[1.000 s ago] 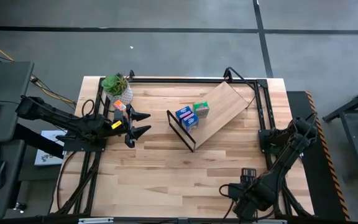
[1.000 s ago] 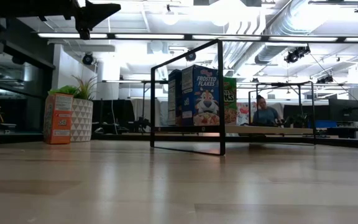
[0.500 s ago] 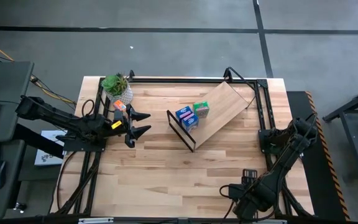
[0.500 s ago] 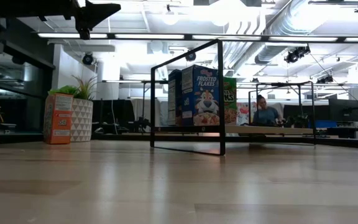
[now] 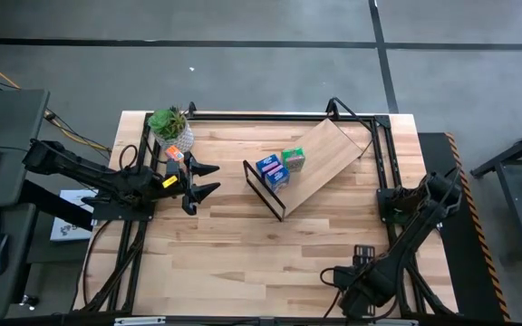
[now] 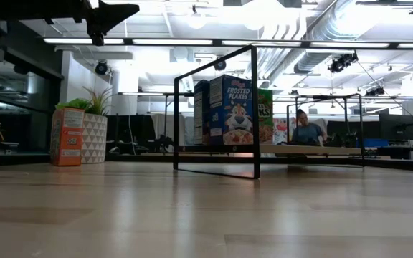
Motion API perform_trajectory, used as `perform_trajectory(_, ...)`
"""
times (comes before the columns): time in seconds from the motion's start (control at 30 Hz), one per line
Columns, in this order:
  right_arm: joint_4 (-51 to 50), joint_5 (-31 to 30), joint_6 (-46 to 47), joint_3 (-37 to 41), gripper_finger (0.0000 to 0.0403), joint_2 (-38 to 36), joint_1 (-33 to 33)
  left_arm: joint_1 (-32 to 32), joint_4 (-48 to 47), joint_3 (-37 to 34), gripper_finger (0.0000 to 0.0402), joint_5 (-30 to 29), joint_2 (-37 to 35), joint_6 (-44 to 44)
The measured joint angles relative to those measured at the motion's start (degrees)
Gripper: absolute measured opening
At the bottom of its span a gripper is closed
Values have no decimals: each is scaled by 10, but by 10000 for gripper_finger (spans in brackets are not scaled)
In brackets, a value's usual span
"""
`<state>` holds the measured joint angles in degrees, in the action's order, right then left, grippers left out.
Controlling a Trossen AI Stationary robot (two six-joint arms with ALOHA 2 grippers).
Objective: Stack cereal on shelf
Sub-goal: Put the green cereal box aligned with the other green cereal box on the shelf
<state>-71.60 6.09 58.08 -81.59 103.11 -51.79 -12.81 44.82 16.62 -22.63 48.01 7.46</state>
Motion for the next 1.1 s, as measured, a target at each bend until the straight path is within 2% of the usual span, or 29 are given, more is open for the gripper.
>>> perform_trajectory(0.47, 27, 8, -30, 30, 271, 0, 0, 0, 0, 0, 248, 0, 0, 0)
perform_trajectory(0.6, 27, 9, -31, 30, 244, 0, 0, 0, 0, 0, 248, 0, 0, 0)
perform_trajectory(0.87, 24, 15, -65, 25, 165, 0, 3, 0, 0, 0, 248, 0, 0, 0)
perform_trajectory(1.0, 17, 11, -117, -11, 139, 0, 15, 0, 0, 0, 248, 0, 0, 0)
perform_trajectory(1.1, 4, -25, -167, -57, 133, 0, 34, 0, 0, 0, 248, 0, 0, 0)
